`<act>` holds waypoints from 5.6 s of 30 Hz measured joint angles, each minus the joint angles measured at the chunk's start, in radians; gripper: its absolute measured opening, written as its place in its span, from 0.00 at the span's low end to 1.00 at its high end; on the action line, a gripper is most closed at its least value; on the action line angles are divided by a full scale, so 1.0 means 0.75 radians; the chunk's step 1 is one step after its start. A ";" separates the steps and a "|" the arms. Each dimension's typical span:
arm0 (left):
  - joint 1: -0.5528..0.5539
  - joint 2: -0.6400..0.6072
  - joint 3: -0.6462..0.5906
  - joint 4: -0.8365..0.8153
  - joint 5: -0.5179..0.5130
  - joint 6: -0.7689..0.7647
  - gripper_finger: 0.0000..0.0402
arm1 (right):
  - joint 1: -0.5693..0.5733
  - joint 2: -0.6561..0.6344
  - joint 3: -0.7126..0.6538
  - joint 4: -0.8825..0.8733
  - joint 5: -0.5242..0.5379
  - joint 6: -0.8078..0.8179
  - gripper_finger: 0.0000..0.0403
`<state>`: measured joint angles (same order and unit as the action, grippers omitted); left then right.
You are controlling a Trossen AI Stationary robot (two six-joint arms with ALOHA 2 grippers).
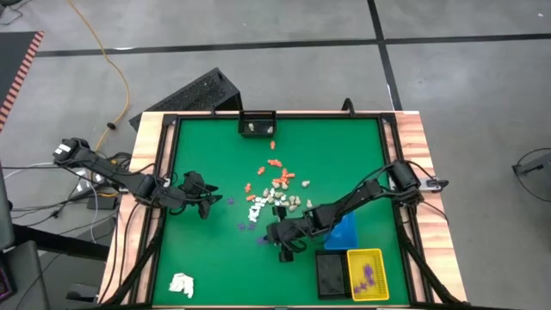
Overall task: Sort Halloween decoration
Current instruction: Put the purple spider toy into the yellow bin
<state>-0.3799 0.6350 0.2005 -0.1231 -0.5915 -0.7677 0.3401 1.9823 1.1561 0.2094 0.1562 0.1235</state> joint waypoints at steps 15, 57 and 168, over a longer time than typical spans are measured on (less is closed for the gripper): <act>0.000 0.000 0.000 0.007 0.005 -0.002 0.47 | -0.004 0.065 -0.001 0.053 -0.051 -0.019 0.51; 0.000 0.000 0.000 0.002 0.006 -0.001 0.47 | -0.024 0.044 0.021 0.063 -0.005 0.005 0.11; 0.000 0.000 0.000 0.011 -0.002 0.000 0.47 | 0.859 -0.651 -0.024 -1.531 -0.213 2.060 0.09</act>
<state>-0.3800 0.6350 0.2005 -0.1146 -0.5930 -0.7679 0.9840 1.4937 1.1378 -0.9386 -0.0034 1.6688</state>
